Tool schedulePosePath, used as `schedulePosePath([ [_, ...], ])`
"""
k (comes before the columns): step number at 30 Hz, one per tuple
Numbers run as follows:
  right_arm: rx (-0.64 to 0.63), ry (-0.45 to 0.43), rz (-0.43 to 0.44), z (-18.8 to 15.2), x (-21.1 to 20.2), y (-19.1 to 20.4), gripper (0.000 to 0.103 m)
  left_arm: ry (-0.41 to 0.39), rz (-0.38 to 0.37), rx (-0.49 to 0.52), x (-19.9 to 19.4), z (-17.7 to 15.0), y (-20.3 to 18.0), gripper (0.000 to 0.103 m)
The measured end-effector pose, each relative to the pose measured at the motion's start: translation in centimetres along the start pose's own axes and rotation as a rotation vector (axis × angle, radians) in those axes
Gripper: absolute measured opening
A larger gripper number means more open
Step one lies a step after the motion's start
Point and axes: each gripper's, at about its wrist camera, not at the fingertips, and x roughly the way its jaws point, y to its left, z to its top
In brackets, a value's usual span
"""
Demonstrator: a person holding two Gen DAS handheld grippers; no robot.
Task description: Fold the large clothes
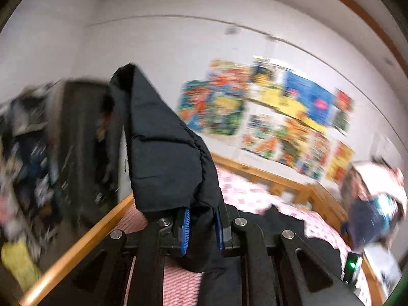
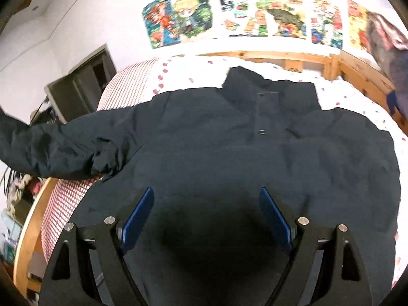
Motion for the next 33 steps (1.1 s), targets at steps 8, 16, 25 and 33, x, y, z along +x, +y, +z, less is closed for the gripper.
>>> schedulePosePath([
  [8, 0.089, -0.042, -0.053, -0.4, -3.2, -4.9, 0.080, 0.132, -0.274, 0.283, 0.7, -1.2, -11.6, 0.014],
  [16, 0.173, -0.091, -0.054, -1.3, -5.9, -10.7, 0.080, 0.382, -0.429, 0.351, 4.5, -9.8, -17.8, 0.014],
  [25, 0.396, -0.118, 0.176, -2.5, -4.4, -15.9, 0.080, 0.652, -0.437, 0.372, 10.6, -19.0, -20.2, 0.014],
  [33, 0.510, -0.027, 0.446, -3.0, 1.6, -15.0, 0.080, 0.752, -0.433, 0.402, 10.9, -23.9, -19.9, 0.014],
])
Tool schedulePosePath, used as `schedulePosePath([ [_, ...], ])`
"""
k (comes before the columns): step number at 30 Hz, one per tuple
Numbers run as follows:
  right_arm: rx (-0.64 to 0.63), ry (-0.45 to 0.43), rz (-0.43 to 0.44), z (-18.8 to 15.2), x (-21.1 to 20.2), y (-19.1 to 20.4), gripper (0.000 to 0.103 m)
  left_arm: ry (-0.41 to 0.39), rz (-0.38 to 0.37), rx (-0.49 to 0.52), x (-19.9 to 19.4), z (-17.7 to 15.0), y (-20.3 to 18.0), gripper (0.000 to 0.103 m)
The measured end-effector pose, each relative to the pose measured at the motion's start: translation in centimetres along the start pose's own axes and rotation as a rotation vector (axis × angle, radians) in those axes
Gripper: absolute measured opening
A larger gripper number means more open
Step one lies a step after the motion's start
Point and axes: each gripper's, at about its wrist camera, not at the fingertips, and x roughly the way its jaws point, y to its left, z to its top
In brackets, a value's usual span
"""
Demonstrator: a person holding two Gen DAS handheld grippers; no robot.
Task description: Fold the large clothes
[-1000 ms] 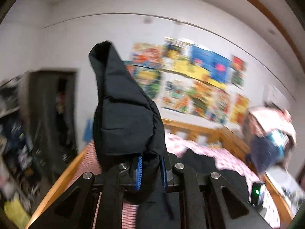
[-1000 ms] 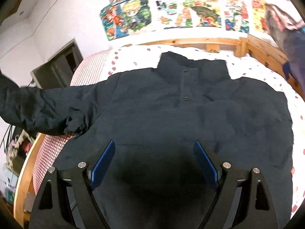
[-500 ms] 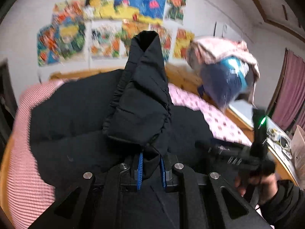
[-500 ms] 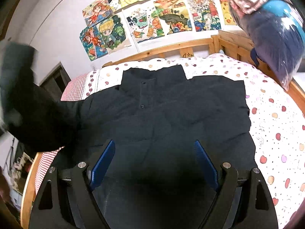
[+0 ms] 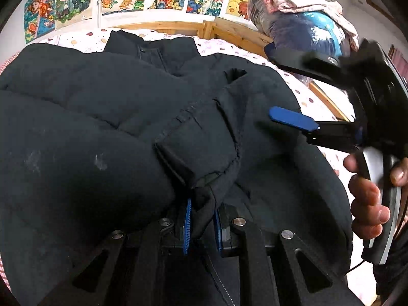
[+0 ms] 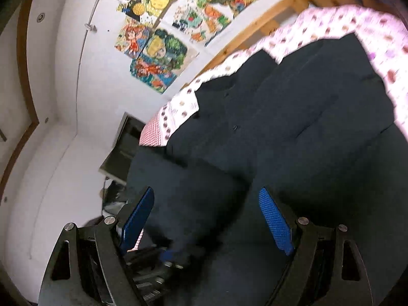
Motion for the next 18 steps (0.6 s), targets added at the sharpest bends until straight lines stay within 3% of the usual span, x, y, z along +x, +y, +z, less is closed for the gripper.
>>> schedulePosePath([
  [3, 0.016, 0.033, -0.012, -0.7, 2.1, -0.1, 0.080, 0.005, -0.002, -0.001, 0.3, -0.3, -0.3, 0.019],
  [5, 0.046, 0.054, -0.012, -1.2, 3.3, -0.3, 0.081, 0.013, -0.022, 0.005, 0.4, -0.4, -0.6, 0.031],
  [6, 0.061, 0.062, -0.004, -1.2, 3.3, -0.5, 0.081, 0.012, -0.038, 0.006, 0.2, -0.5, -0.7, 0.051],
  [7, 0.081, 0.070, 0.006, -1.4, 3.8, -0.6, 0.081, 0.006, -0.068, 0.003, -0.1, -0.8, -0.9, 0.080],
  [8, 0.096, 0.076, 0.016, -1.5, 4.2, -0.6, 0.081, -0.010, -0.077, -0.006, -0.6, -1.0, -0.9, 0.090],
  [16, 0.109, 0.109, -0.062, -3.1, 5.1, -0.3, 0.080, -0.056, -0.094, -0.096, -4.2, -2.1, 0.8, 0.092],
  [17, 0.108, 0.113, -0.075, -3.4, 5.0, -0.3, 0.077, -0.067, -0.096, -0.112, -5.0, -2.2, 1.3, 0.092],
  [18, 0.107, 0.113, -0.088, -3.6, 4.8, -0.4, 0.066, -0.076, -0.097, -0.121, -5.5, -2.2, 1.7, 0.092],
])
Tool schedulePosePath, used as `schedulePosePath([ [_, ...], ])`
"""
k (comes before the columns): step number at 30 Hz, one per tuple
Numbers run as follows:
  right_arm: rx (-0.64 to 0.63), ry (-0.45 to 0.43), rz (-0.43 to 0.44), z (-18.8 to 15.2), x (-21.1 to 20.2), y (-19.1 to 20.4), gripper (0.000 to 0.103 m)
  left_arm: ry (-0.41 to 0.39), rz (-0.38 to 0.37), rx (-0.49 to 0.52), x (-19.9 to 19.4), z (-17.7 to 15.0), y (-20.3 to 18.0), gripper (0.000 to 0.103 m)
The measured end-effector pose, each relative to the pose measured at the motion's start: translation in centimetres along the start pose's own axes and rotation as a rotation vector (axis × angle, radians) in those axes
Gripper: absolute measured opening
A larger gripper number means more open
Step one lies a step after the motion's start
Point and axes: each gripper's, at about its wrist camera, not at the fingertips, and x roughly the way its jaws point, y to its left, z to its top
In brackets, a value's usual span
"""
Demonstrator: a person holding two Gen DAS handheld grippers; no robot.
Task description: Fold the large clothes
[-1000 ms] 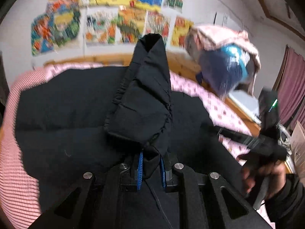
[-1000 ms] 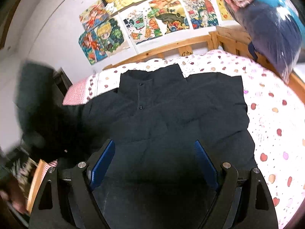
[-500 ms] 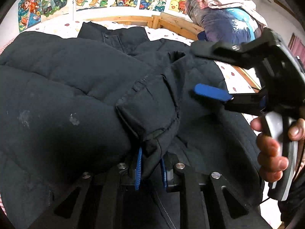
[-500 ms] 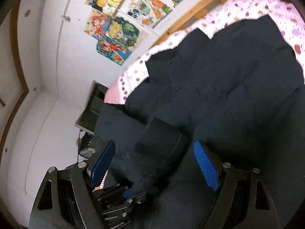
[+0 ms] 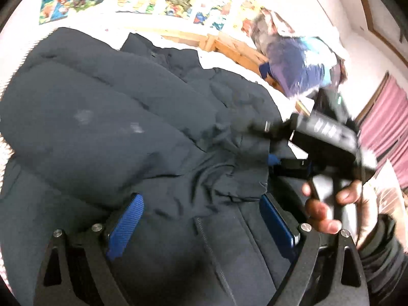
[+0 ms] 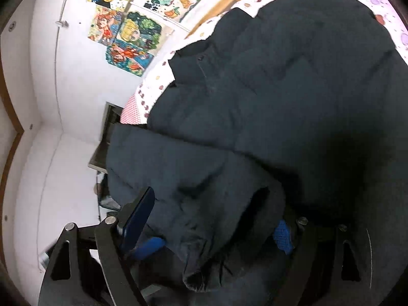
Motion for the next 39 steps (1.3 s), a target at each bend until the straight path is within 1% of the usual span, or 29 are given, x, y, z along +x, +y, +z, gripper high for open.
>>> schedulePosePath([
  [1, -0.001, 0.001, -0.022, -0.3, 0.0, 0.0, 0.060, -0.020, 0.000, -0.010, -1.0, 0.1, 0.5, 0.092],
  [2, -0.004, 0.002, -0.046, -0.4, 0.0, 0.1, 0.046, -0.049, 0.000, -0.013, -2.0, 0.2, 1.0, 0.092],
  [3, -0.009, -0.001, -0.067, -0.6, -0.3, -0.1, 0.025, -0.076, 0.006, -0.012, -2.8, 0.5, 1.4, 0.092],
  [4, -0.018, -0.011, -0.109, -0.8, -0.4, 0.1, 0.015, -0.103, 0.019, -0.010, -3.4, 1.0, 1.9, 0.092],
  [5, -0.023, -0.017, -0.131, -0.8, -0.6, 0.1, 0.010, -0.128, 0.037, -0.009, -4.3, 1.3, 2.4, 0.092],
  [6, -0.022, -0.024, -0.132, -0.8, -1.0, -0.1, 0.007, -0.151, 0.060, -0.011, -5.2, 1.7, 3.1, 0.092],
  [7, -0.025, -0.038, -0.133, -0.6, -1.5, 0.2, 0.007, -0.166, 0.077, -0.015, -5.8, 2.1, 3.7, 0.092],
  [8, -0.043, -0.061, -0.152, -0.4, -2.0, 0.9, 0.006, -0.185, 0.100, -0.025, -6.6, 2.6, 4.6, 0.092],
  [10, -0.076, -0.106, -0.180, 0.3, -3.4, 1.8, 0.006, -0.210, 0.130, -0.045, -7.5, 3.4, 5.9, 0.092],
  [13, -0.109, -0.183, -0.217, 2.1, -5.7, 3.2, 0.005, -0.238, 0.202, -0.082, -8.4, 4.4, 8.1, 0.092],
  [14, -0.123, -0.206, -0.235, 2.8, -6.5, 3.6, 0.005, -0.241, 0.238, -0.099, -8.4, 5.0, 9.0, 0.092],
  [17, -0.178, -0.253, -0.309, 5.5, -7.7, 4.9, 0.005, -0.234, 0.312, -0.136, -7.8, 6.2, 10.9, 0.092],
  [19, -0.214, -0.273, -0.361, 6.9, -8.4, 5.1, 0.005, -0.222, 0.336, -0.157, -7.0, 7.2, 11.8, 0.092],
  [20, -0.236, -0.281, -0.396, 7.6, -8.6, 5.0, 0.005, -0.215, 0.340, -0.165, -6.3, 7.9, 12.4, 0.092],
  [22, -0.269, -0.292, -0.452, 7.8, -10.0, 4.2, 0.005, -0.204, 0.340, -0.160, -4.9, 9.4, 12.9, 0.092],
  [23, -0.283, -0.296, -0.485, 8.5, -9.7, 4.1, 0.006, -0.201, 0.342, -0.154, -4.3, 10.0, 12.9, 0.092],
  [24, -0.291, -0.298, -0.498, 8.4, -10.4, 3.5, 0.007, -0.195, 0.341, -0.146, -3.3, 10.8, 12.9, 0.092],
  [25, -0.305, -0.309, -0.530, 8.7, -10.3, 3.2, 0.009, -0.188, 0.334, -0.139, -2.4, 11.5, 12.8, 0.092],
  [28, -0.379, -0.352, -0.663, 8.9, -10.9, 3.1, 0.021, -0.168, 0.303, -0.119, 0.0, 13.4, 12.3, 0.092],
  [29, -0.405, -0.370, -0.689, 8.9, -11.1, 3.1, 0.029, -0.157, 0.294, -0.107, 1.2, 14.1, 12.0, 0.092],
  [30, -0.417, -0.386, -0.699, 8.7, -11.1, 3.3, 0.041, -0.148, 0.285, -0.097, 1.9, 14.1, 11.6, 0.092],
  [32, -0.459, -0.424, -0.694, 8.9, -11.4, 3.9, 0.053, -0.122, 0.266, -0.074, 3.7, 14.4, 10.9, 0.092],
  [34, -0.510, -0.424, -0.685, 8.9, -10.9, 4.9, 0.053, -0.097, 0.254, -0.049, 5.0, 14.2, 10.3, 0.092],
  [36, -0.576, -0.385, -0.666, 8.6, -9.8, 6.0, 0.053, -0.055, 0.259, -0.015, 6.4, 13.7, 9.8, 0.092],
  [37, -0.615, -0.352, -0.647, 8.5, -9.1, 6.5, 0.053, -0.035, 0.265, 0.007, 7.0, 13.3, 9.5, 0.092],
  [38, -0.652, -0.286, -0.605, 8.5, -8.1, 6.8, 0.053, -0.008, 0.283, 0.034, 7.7, 12.9, 9.3, 0.092],
  [39, -0.663, -0.242, -0.581, 8.5, -7.4, 6.8, 0.053, 0.005, 0.293, 0.046, 8.0, 12.5, 9.2, 0.092],
])
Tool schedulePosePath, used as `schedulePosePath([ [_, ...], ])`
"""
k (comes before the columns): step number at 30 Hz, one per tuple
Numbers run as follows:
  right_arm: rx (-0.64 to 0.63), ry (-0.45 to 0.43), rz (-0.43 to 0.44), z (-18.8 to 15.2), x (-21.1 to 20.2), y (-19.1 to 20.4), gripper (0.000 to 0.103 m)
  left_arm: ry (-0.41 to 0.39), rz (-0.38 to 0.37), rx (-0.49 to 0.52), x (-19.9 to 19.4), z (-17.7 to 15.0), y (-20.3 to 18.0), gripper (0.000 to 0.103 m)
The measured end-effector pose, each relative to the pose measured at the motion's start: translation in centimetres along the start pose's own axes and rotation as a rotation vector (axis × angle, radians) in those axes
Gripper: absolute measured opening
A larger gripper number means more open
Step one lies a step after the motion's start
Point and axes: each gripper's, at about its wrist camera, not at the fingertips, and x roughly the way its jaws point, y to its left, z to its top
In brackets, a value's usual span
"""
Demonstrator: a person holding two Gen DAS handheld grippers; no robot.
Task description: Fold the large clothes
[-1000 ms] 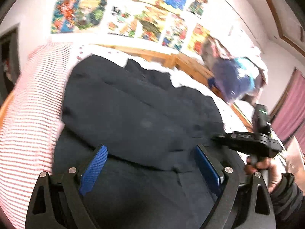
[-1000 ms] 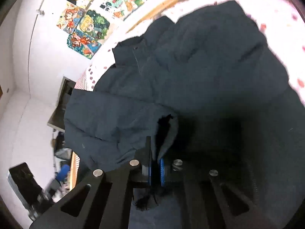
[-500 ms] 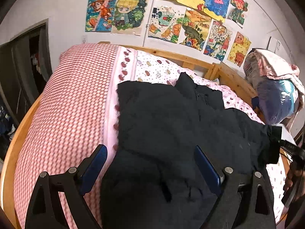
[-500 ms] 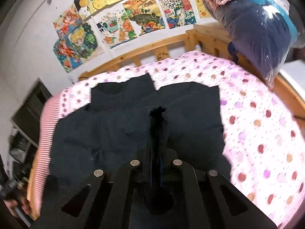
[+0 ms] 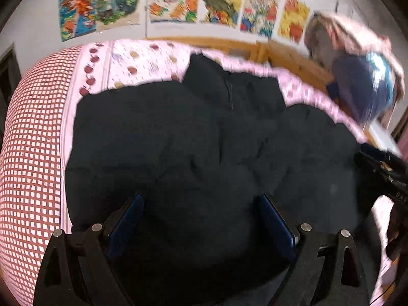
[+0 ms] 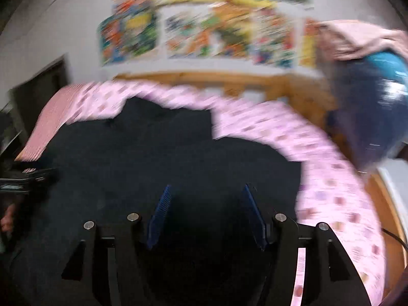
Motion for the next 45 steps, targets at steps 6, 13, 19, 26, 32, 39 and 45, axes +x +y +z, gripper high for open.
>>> schedulePosePath([
  [6, -0.033, 0.123, 0.045, -2.6, 3.3, 1.4, 0.053, 0.033, -0.002, -0.001, 1.0, -1.1, 0.4, 0.092],
  [13, -0.005, 0.179, 0.063, -4.8, 5.4, 1.1, 0.054, 0.033, 0.046, 0.045, 2.2, -2.4, -0.2, 0.093],
  [19, 0.006, 0.154, 0.065, -6.6, 6.1, 1.1, 0.055, 0.029, 0.060, 0.057, 3.0, -2.8, -0.3, 0.094],
  [26, 0.008, 0.143, 0.059, -7.4, 6.6, 1.2, 0.055, 0.031, 0.065, 0.059, 3.4, -3.2, 0.0, 0.095],
  [32, 0.012, 0.124, 0.058, -7.4, 6.6, 1.2, 0.055, 0.020, 0.063, 0.054, 3.2, -3.3, 0.1, 0.099],
  [39, 0.046, 0.099, 0.089, -6.8, 4.9, 0.6, 0.062, -0.033, 0.019, 0.006, 0.6, -2.6, 0.8, 0.101],
  [45, 0.027, 0.099, 0.093, -4.5, 1.9, 0.6, 0.083, -0.108, -0.020, -0.085, -2.2, 0.3, 2.7, 0.103],
])
